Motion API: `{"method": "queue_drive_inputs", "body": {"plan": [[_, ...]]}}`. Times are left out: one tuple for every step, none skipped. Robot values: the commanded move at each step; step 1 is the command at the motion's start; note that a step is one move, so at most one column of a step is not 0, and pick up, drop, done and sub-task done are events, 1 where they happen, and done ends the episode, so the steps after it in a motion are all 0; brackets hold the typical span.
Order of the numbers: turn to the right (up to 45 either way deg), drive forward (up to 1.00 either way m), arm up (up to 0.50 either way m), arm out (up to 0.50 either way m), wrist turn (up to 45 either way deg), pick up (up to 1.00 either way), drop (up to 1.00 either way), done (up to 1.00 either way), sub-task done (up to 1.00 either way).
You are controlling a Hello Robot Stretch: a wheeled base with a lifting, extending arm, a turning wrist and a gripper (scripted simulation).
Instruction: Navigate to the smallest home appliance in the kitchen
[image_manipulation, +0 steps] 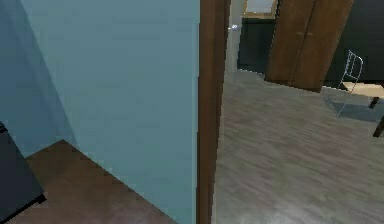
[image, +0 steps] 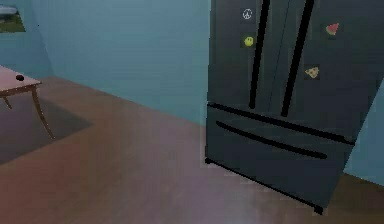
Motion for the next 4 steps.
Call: {"method": "queue_drive_inputs", "body": {"plan": [[0.0,0.05,0.0,0.0,0.0,0.0,0.0,0.0,0.0],[33.0,0.0,0.0,0.0,0.0,0.0,0.0,0.0,0.0],[0.0,0.7,0.0,0.0,0.0,0.0,0.0,0.0,0.0],[-45.0,0.0,0.0,0.0,0.0,0.0,0.0,0.0,0.0]]}}
